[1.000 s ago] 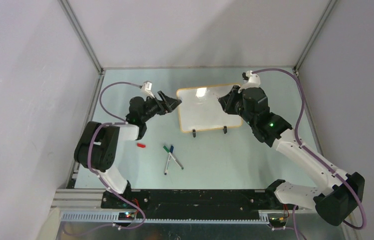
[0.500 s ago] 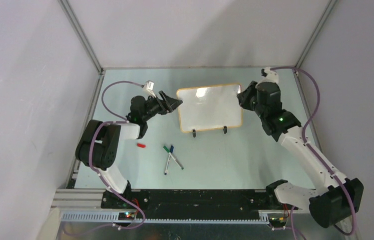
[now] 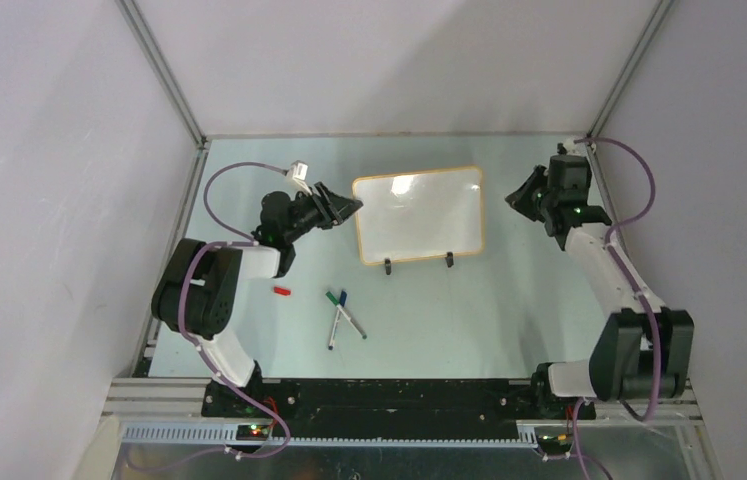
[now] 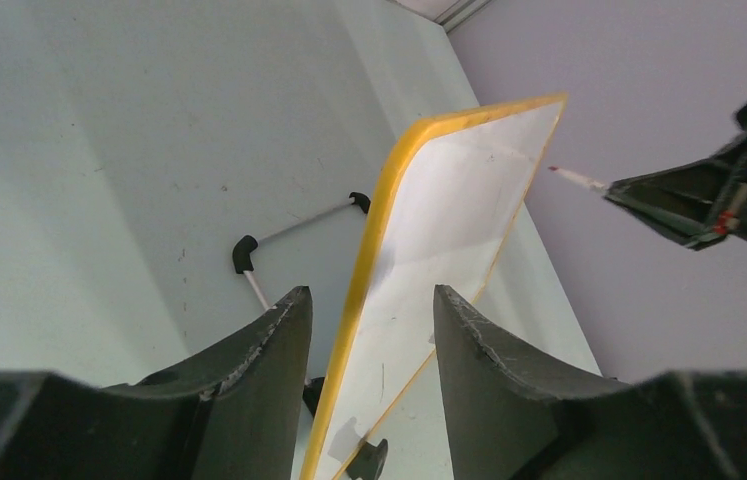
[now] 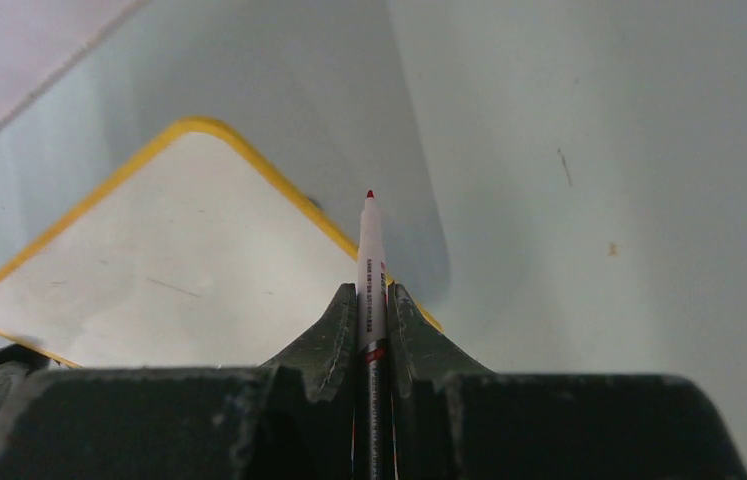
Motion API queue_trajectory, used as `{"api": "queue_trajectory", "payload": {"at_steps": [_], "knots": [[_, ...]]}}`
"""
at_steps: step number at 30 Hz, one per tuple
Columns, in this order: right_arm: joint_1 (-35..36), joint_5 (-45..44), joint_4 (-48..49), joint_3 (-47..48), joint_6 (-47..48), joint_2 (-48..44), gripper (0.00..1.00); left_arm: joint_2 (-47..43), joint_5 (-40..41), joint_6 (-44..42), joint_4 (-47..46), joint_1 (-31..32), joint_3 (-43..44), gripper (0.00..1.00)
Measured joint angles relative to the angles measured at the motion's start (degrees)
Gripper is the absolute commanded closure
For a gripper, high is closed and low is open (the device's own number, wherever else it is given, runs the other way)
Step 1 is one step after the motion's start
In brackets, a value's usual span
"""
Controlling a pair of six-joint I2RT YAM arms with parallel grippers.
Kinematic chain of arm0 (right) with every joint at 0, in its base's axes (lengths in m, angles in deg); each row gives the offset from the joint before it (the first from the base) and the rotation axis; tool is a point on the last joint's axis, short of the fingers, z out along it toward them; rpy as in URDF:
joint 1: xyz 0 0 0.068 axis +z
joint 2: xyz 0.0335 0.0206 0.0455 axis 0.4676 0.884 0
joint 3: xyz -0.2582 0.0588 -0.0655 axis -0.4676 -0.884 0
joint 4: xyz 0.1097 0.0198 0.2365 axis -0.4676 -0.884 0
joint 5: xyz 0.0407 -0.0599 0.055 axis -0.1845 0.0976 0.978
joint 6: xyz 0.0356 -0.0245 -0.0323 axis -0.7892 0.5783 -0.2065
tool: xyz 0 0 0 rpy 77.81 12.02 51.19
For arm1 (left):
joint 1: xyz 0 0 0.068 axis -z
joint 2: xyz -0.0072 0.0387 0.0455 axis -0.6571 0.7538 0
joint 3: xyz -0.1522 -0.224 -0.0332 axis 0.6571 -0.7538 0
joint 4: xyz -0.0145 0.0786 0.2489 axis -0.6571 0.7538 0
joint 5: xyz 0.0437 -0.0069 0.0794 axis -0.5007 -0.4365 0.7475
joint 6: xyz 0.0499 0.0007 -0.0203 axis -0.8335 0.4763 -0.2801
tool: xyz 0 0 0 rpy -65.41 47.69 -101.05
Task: Write a sentence on the whiteboard
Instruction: Move the whiteboard to the center of the board.
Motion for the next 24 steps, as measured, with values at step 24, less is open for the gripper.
{"api": "queue_trajectory", "payload": {"at_steps": [24], "knots": [[-1.90, 14.27, 0.98, -0.42, -0.85, 12.28, 1.00, 0.33, -3.54, 1.44, -0.55, 0.22, 0.07, 0.68]]}}
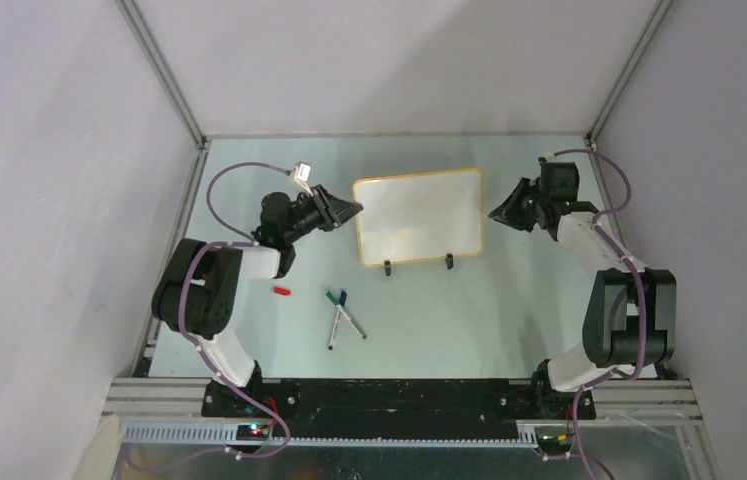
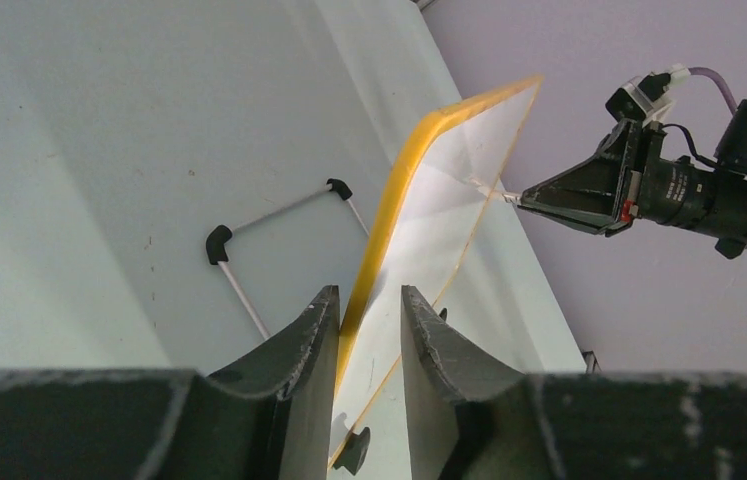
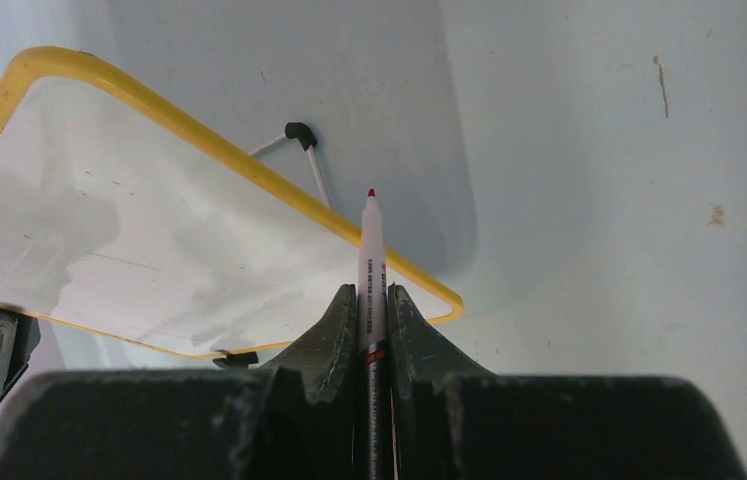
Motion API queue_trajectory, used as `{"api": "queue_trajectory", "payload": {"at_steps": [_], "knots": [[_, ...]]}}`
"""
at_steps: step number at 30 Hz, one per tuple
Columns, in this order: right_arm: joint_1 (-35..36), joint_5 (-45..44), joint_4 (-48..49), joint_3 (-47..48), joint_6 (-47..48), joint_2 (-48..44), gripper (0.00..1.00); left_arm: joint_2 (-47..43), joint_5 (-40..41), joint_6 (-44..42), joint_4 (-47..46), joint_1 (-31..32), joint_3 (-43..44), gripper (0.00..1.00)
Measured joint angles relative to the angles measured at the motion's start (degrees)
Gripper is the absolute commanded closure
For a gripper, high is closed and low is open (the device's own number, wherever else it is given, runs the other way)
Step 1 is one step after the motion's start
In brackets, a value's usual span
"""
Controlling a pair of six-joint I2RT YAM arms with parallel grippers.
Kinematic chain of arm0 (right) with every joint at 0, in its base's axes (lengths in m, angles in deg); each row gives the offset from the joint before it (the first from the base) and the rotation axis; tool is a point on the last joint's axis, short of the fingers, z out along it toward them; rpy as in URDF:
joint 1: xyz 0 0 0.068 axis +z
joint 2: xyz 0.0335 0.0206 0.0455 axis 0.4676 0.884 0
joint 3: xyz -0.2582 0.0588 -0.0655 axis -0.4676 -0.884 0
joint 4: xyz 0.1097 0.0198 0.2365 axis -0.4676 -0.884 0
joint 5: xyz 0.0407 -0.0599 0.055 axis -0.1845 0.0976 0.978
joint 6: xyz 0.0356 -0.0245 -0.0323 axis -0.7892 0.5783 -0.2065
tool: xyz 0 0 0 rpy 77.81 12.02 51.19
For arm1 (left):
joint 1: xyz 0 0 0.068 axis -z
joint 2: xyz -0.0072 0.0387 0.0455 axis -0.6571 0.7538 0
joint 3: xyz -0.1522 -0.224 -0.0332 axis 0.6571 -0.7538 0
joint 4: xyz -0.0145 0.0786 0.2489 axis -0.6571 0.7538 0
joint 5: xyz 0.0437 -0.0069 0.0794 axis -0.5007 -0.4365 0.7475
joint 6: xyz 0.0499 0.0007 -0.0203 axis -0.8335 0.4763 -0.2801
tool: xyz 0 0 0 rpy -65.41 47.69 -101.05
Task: Write a sentence on the whiteboard
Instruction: Move the whiteboard to the center of the board.
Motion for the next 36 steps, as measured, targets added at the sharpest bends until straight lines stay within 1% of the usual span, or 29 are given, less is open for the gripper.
{"api": "queue_trajectory", "payload": {"at_steps": [3, 6, 14, 16, 17, 18, 20, 21, 23, 26, 30, 31, 34, 35, 36], "knots": [[0.15, 0.00, -1.07, 0.02, 0.26, -0.20, 1.00, -0.83, -0.44, -0.04, -0.07, 0.04, -1.16, 0.69], [0.72, -0.09, -3.08, 0.00, 0.76, -1.27, 1.00, -3.02, -0.42, -0.20, 1.95, 0.44, -2.49, 0.69], [1.55, -0.22, -5.95, -2.32, 1.55, -7.50, 1.00, -9.81, -0.39, -1.66, 6.78, 2.71, -6.08, 0.68], [1.55, -0.63, -7.19, -3.37, 1.60, -9.38, 1.00, -11.41, -0.35, -2.19, 8.52, 3.23, -6.54, 0.61], [1.55, -0.79, -7.74, -3.65, 1.60, -10.12, 1.00, -11.91, -0.35, -2.60, 9.25, 3.43, -6.56, 0.56], [1.55, -1.11, -8.66, -3.87, 1.64, -11.13, 1.00, -12.50, -0.15, -2.93, 10.10, 3.69, -6.56, 0.52], [1.53, -1.49, -9.81, -3.96, 1.66, -12.72, 1.00, -13.51, 0.26, -3.78, 11.65, 4.02, -6.56, 0.38], [1.51, -1.62, -10.03, -3.96, 1.66, -13.27, 1.00, -14.05, 0.74, -4.24, 12.44, 4.13, -6.56, 0.28], [1.36, -2.19, -10.23, -3.96, 1.64, -14.36, 1.00, -15.10, 1.73, -5.20, 13.77, 4.24, -6.56, 0.23], [1.14, -3.65, -10.43, -3.96, 1.55, -15.26, 1.00, -16.70, 3.21, -6.58, 16.06, 4.17, -6.56, 0.21], [0.85, -7.02, -10.54, -4.02, 1.18, -16.35, 1.00, -19.37, 5.35, -8.02, 18.03, 2.99, -6.67, 0.10], [0.83, -7.82, -10.43, -4.24, 1.01, -17.00, 1.00, -20.20, 5.77, -8.31, 18.12, 2.62, -6.82, 0.09], [1.14, -10.03, -9.99, -5.57, -0.02, -20.76, 1.00, -23.61, 7.48, -9.70, 18.32, 1.46, -7.85, 0.01], [1.62, -11.26, -9.84, -5.92, -0.26, -22.32, 1.00, -24.63, 8.20, -10.23, 18.34, 1.22, -7.93, 0.01], [2.21, -11.98, -9.70, -6.01, -0.46, -23.50, 1.00, -25.35, 8.74, -10.75, 18.21, 1.14, -7.93, 0.06]]}}
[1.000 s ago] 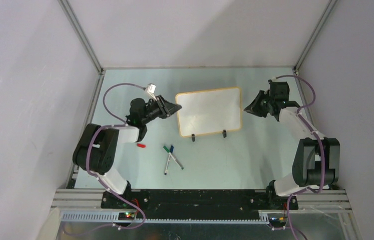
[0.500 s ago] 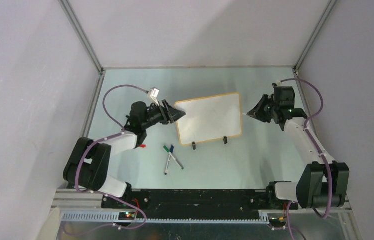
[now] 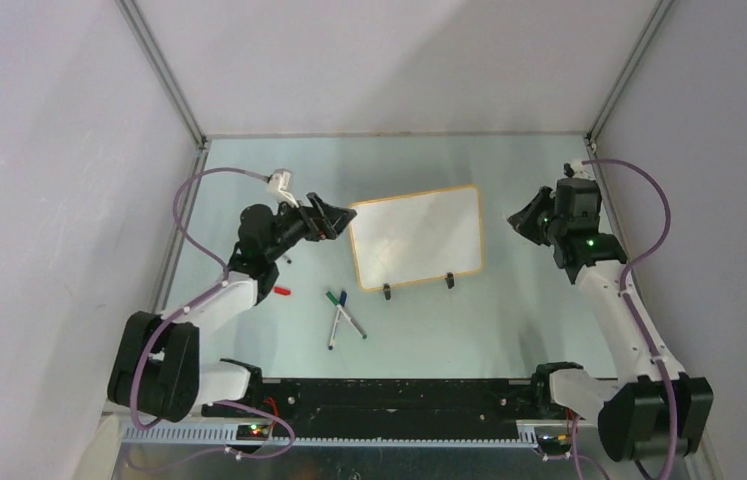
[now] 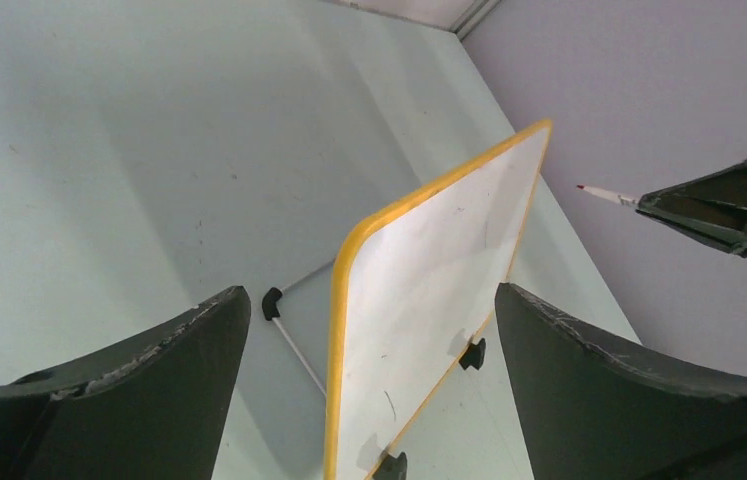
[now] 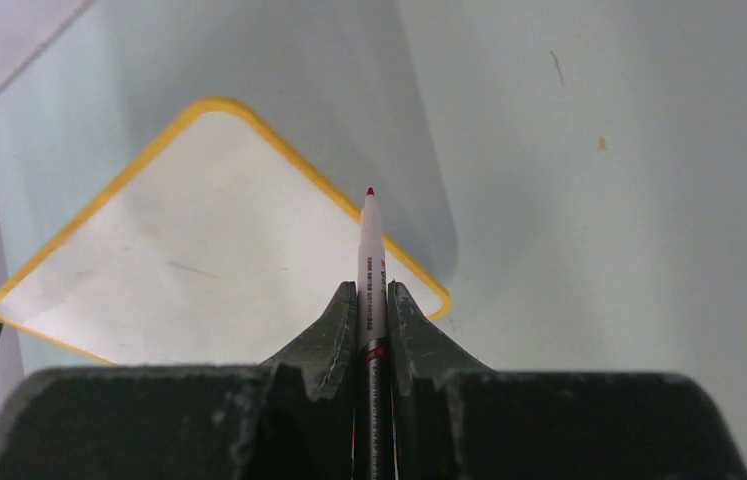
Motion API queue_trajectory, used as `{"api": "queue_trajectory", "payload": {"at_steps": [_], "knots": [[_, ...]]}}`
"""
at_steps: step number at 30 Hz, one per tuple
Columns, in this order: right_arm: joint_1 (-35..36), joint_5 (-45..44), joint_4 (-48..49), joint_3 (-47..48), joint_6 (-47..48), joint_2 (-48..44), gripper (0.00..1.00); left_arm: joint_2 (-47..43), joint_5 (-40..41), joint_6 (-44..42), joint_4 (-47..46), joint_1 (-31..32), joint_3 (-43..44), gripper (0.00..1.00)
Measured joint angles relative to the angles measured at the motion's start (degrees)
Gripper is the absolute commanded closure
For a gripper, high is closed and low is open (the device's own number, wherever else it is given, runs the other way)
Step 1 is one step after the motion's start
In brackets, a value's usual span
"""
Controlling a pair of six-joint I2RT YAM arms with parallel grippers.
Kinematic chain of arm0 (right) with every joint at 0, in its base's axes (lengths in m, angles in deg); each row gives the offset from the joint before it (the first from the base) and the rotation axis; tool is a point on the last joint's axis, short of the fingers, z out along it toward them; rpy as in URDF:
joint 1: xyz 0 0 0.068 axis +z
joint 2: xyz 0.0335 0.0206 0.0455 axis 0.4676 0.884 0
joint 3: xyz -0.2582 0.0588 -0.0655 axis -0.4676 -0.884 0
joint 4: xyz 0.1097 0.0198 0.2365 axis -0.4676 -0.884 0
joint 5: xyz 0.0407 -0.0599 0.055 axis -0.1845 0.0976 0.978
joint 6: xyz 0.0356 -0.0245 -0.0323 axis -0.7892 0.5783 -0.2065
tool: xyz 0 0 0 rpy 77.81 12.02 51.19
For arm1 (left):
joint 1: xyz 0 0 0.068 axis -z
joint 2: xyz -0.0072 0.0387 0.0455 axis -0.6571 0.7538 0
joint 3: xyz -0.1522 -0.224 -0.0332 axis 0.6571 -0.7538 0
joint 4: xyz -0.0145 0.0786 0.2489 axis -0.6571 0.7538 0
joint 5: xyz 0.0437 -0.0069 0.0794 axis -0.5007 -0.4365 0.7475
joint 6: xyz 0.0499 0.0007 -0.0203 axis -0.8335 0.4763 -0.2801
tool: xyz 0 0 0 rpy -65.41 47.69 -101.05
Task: Write a sentence on the whiteboard
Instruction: Move the whiteboard to the center of the board, then write a sentence on the whiteboard.
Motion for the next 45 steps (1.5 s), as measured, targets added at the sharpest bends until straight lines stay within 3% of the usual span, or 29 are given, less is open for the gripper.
{"api": "queue_trajectory", "payload": {"at_steps": [1, 5, 7, 11, 12, 14, 17, 18, 24, 35, 38, 42, 45], "knots": [[1.05, -1.22, 0.37, -0.07, -0.04, -1.31, 1.00, -0.52, 0.39, -0.31, -0.20, 0.00, 0.00, 0.08], [7.52, -5.99, 2.43, -0.09, -0.02, -5.62, 1.00, -0.52, 1.79, -0.52, -2.27, 0.00, -0.46, 0.44], [11.26, -8.13, 3.50, -0.09, 0.00, -6.86, 1.00, 0.57, 1.88, -0.13, -3.67, -0.02, -0.57, 0.54], [17.00, -11.21, 6.05, -0.09, 0.04, -7.61, 1.00, 4.35, 1.40, 0.81, -7.06, -0.02, -0.57, 0.60], [18.45, -12.09, 6.73, -0.09, 0.11, -7.56, 1.00, 5.18, 1.33, 1.14, -7.45, -0.02, -0.57, 0.58], [20.65, -13.38, 8.00, -0.09, 0.31, -7.30, 1.00, 6.03, 1.29, 1.57, -7.80, -0.02, -0.57, 0.44], [23.28, -14.86, 9.79, -0.09, 0.52, -6.49, 1.00, 6.16, 1.20, 1.64, -8.28, -0.04, -0.57, 0.05], [23.89, -15.28, 10.36, -0.09, 0.59, -6.14, 1.00, 6.08, 1.18, 1.81, -8.44, -0.11, -0.57, 0.03], [25.20, -16.65, 11.61, -0.11, 0.72, -5.35, 1.00, 1.79, 3.30, 1.62, -7.50, -1.29, -2.62, 0.01], [25.44, -18.36, 11.50, -0.11, 1.11, -6.60, 1.00, -14.45, 22.99, 1.33, -3.78, -2.71, -9.27, 0.01], [25.44, -18.32, 11.50, -0.11, 1.11, -6.71, 1.00, -13.29, 23.26, 1.70, -3.56, -3.58, -10.32, 0.01], [25.51, -17.73, 11.69, -0.11, 1.77, -6.69, 1.00, -6.78, 17.86, 3.45, -3.52, -3.61, -7.78, 0.01], [26.01, -16.98, 12.26, -0.11, 2.19, -6.56, 1.00, -2.21, 14.97, 6.43, -9.75, -3.17, -8.59, 0.02]]}}
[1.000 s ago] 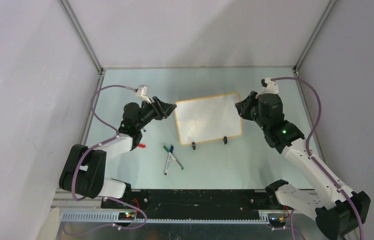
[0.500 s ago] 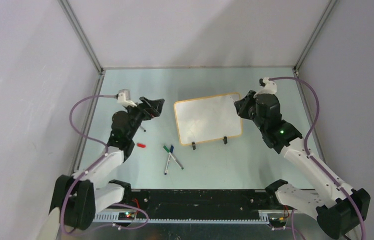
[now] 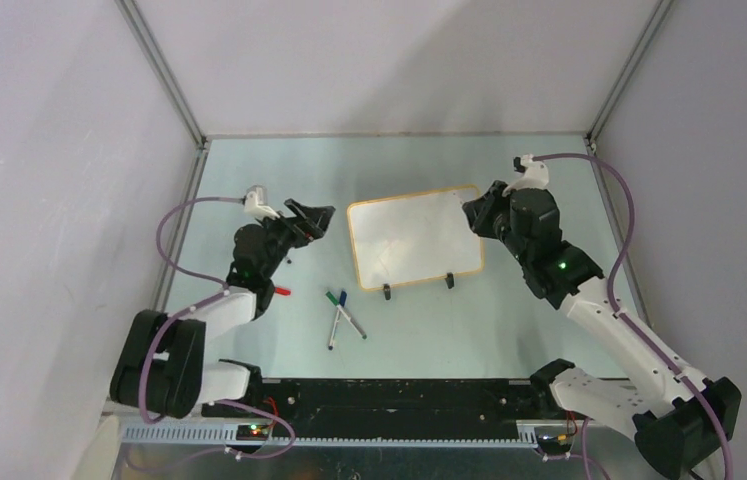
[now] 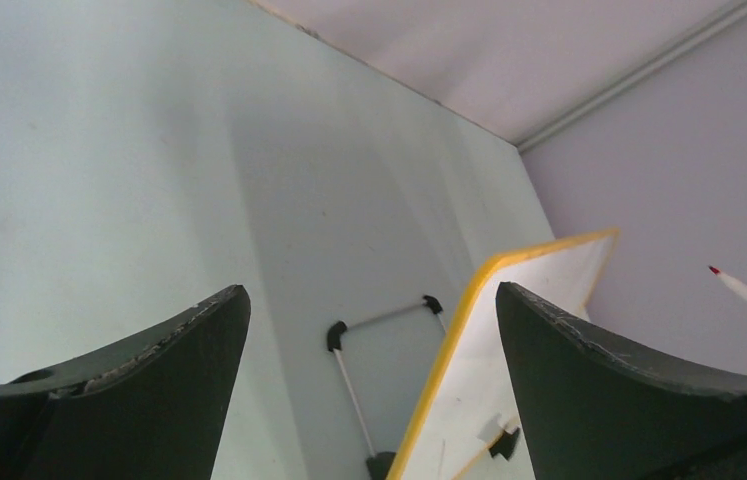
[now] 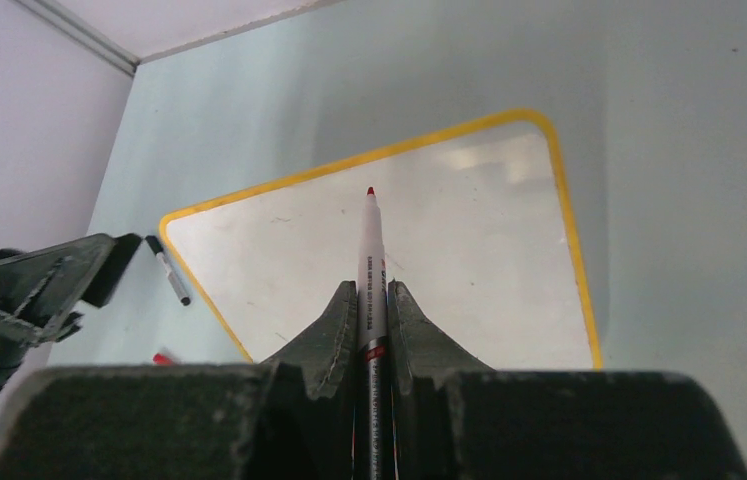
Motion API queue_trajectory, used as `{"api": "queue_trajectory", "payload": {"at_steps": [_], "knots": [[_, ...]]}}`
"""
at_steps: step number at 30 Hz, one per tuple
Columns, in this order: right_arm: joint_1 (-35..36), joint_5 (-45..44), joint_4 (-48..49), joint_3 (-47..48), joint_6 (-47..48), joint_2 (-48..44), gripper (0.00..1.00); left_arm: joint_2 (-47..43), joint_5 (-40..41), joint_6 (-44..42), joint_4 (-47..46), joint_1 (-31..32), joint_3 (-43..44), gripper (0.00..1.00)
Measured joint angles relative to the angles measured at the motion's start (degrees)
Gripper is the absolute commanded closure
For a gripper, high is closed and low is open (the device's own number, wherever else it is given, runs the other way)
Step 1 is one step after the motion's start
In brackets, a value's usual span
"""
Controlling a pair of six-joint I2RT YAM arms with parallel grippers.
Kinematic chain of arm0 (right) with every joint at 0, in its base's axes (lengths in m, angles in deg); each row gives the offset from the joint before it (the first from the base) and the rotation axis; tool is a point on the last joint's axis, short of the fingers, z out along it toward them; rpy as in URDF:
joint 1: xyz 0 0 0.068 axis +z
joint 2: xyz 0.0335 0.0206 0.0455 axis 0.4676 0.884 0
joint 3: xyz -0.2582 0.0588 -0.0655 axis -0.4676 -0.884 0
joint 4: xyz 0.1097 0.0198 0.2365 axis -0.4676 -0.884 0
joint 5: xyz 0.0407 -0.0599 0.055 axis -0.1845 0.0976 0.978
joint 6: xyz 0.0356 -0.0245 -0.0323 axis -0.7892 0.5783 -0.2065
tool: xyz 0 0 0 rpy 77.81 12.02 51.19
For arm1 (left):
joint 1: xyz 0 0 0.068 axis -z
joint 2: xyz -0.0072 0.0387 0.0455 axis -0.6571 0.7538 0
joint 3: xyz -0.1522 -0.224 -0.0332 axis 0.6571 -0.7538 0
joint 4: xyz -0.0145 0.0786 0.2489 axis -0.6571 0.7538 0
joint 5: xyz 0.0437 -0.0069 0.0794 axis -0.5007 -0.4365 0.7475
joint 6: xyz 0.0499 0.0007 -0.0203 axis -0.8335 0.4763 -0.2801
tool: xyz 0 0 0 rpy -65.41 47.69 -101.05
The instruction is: Write a sentence on the whiteboard
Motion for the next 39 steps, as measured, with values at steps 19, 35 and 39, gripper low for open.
{"api": "queue_trajectory", "payload": {"at_steps": [19, 35, 39], "knots": [[12.55, 0.90, 7.34, 1.40, 3.26, 12.48, 1.00, 22.58, -15.19, 15.06, -35.06, 2.47, 0.55, 0.37], [19.30, -1.60, 11.76, 5.55, 4.81, 18.97, 1.00, 22.77, -16.06, 16.20, -32.61, 2.47, 2.89, 0.45], [20.63, -2.25, 13.29, 6.01, 5.03, 20.63, 1.00, 23.41, -16.15, 16.22, -32.22, 2.47, 2.93, 0.46]]}}
